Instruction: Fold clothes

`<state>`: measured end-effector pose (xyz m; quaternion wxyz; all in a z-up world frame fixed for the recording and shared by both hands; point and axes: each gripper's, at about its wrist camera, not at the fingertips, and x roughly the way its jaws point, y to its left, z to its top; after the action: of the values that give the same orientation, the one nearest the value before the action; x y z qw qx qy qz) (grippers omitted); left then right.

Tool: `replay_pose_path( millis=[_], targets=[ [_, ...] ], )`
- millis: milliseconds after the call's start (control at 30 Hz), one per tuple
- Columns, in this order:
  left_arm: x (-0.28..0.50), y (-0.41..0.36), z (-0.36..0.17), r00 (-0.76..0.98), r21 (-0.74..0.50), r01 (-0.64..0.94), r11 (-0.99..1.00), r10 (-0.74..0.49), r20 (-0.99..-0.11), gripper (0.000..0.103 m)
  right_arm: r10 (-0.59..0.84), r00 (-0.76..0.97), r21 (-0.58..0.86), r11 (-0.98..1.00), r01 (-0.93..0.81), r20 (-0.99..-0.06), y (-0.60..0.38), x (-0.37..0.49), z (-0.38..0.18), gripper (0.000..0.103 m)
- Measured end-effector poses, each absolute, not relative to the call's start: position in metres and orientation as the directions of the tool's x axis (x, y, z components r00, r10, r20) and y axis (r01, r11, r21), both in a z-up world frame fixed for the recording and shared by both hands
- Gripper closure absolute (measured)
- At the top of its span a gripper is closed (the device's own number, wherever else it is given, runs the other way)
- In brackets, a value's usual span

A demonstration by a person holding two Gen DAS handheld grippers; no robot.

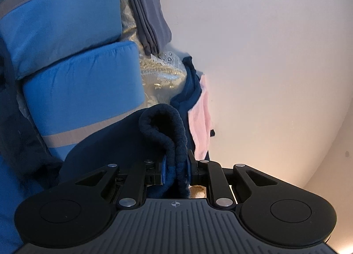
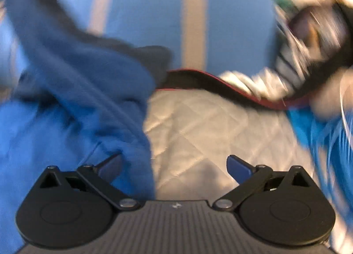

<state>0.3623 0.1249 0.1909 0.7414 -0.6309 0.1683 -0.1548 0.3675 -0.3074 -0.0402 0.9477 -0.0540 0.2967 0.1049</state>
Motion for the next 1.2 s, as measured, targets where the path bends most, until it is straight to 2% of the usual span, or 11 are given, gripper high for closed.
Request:
replay_pose_path(
  millis=[200, 300, 367, 533, 667, 767, 933, 1067, 1200],
  targets=[
    [0.358, 0.118, 0.196, 0.886, -0.987, 0.036, 0.156, -0.461, -0.040, 0.088, 0.114, 0.787, -0.218, 0.928, -0.302, -0.607, -0.265, 0.387, -0.042, 0.000],
    [0.353, 0.120, 0.196, 0.887, -0.985, 0.031, 0.169, -0.460, -0.051, 0.087, 0.040, 0.810, -0.252, 0.940, -0.228, -0.585, -0.269, 0.395, -0.046, 0.001],
    [0.351, 0.124, 0.194, 0.889, -0.983, 0.017, 0.181, -0.453, -0.068, 0.087, 0.020, 0.825, -0.187, 0.971, -0.152, -0.564, -0.291, 0.397, -0.042, 0.000],
    [0.333, 0.142, 0.180, 0.884, -0.974, -0.024, 0.225, -0.450, -0.125, 0.087, 0.135, 0.805, 0.131, 0.989, -0.072, -0.577, -0.343, 0.397, -0.039, 0.000],
    [0.304, 0.159, 0.155, 0.862, -0.956, -0.077, 0.284, -0.463, -0.207, 0.087, 0.235, 0.780, 0.391, 0.920, 0.013, -0.580, -0.379, 0.405, -0.047, 0.001],
    [0.280, 0.173, 0.128, 0.841, -0.938, -0.116, 0.327, -0.470, -0.268, 0.087, 0.247, 0.787, 0.440, 0.898, 0.034, -0.565, -0.386, 0.404, -0.049, 0.001],
    [0.244, 0.198, 0.062, 0.790, -0.887, -0.260, 0.381, -0.445, -0.422, 0.087, 0.256, 0.785, 0.431, 0.902, 0.016, -0.564, -0.389, 0.402, -0.050, 0.001],
    [0.220, 0.206, 0.000, 0.703, -0.809, -0.408, 0.422, -0.420, -0.574, 0.087, 0.232, 0.782, 0.368, 0.930, -0.004, -0.578, -0.385, 0.399, -0.043, 0.001],
    [0.205, 0.205, -0.043, 0.624, -0.760, -0.472, 0.446, -0.440, -0.645, 0.087, 0.198, 0.782, 0.289, 0.957, -0.024, -0.591, -0.378, 0.394, -0.034, 0.000]
  ],
)
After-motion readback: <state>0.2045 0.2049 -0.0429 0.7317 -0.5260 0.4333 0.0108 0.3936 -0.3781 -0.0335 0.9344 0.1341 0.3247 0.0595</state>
